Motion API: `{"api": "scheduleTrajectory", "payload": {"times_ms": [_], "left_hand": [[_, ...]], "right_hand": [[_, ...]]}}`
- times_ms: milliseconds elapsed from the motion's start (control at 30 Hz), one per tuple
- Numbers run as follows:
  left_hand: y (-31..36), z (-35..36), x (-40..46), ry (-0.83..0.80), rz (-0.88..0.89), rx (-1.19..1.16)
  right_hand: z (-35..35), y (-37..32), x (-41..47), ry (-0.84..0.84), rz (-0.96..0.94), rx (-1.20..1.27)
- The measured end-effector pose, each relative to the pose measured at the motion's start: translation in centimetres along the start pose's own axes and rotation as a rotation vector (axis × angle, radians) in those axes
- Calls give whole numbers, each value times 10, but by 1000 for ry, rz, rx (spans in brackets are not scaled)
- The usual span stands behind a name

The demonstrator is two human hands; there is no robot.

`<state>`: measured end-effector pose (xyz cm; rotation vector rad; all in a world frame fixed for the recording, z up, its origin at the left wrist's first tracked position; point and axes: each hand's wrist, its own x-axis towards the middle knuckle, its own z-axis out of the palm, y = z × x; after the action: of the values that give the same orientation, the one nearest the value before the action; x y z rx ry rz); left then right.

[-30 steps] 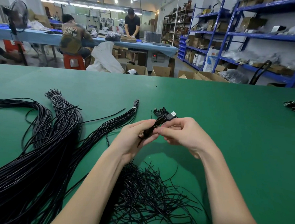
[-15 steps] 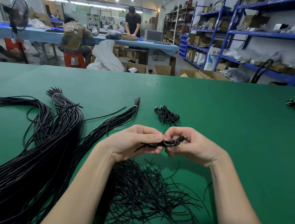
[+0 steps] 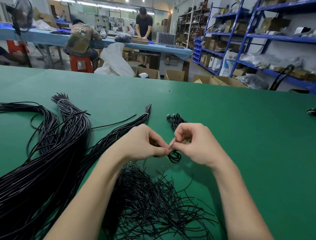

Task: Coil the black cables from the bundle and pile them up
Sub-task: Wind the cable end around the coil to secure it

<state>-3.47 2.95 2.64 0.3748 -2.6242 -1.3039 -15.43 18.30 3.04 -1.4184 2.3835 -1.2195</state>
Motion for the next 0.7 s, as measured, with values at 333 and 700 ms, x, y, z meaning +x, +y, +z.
{"api": "scheduleTrajectory", "payload": {"times_ms": [333,700], "left_hand": [[1,26,11,495,-91,-349],[1,18,15,362,-263,-918]], "right_hand": [[34,-5,7,419,-75,-39],[33,-2,4,461,-269,44]]}}
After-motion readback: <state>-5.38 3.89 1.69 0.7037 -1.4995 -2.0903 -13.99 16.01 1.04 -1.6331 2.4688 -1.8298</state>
